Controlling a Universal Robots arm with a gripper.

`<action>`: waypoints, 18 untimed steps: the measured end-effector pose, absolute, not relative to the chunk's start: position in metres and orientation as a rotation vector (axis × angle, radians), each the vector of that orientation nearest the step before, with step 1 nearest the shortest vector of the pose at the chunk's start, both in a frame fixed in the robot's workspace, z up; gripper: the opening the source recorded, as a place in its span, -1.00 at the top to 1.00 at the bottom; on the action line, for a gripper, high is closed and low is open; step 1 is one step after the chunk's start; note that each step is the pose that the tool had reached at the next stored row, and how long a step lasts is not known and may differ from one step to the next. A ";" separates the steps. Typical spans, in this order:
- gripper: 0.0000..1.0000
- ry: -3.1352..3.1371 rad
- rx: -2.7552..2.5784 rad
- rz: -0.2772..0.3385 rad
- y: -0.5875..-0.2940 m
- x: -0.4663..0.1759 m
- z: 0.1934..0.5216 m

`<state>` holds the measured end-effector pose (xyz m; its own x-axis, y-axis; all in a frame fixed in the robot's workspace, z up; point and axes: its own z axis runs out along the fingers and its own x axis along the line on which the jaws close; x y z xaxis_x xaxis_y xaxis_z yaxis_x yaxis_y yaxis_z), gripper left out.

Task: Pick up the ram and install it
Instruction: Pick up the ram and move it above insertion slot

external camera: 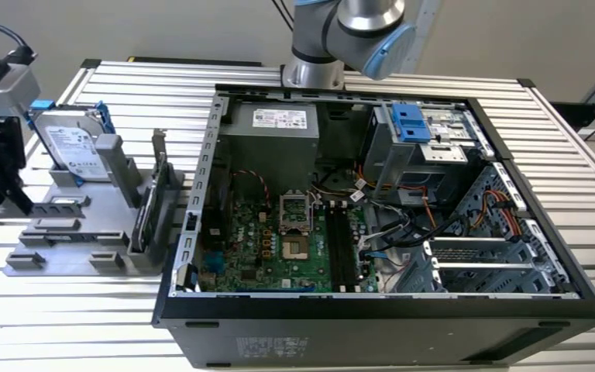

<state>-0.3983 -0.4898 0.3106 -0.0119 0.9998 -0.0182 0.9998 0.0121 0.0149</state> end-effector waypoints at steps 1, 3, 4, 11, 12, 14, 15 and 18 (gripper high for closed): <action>1.00 2.218 2.192 -0.003 -0.490 -0.398 0.311; 1.00 2.218 2.192 -0.003 -0.490 -0.398 0.312; 1.00 2.218 2.192 -0.003 -0.490 -0.398 0.313; 1.00 2.218 2.192 -0.003 -0.490 -0.398 0.317; 1.00 2.218 2.192 -0.003 -0.490 -0.398 0.318; 1.00 2.218 2.192 -0.003 -0.490 -0.398 0.319; 1.00 2.218 2.192 -0.003 -0.490 -0.398 0.319; 1.00 2.218 2.192 -0.003 -0.490 -0.398 0.321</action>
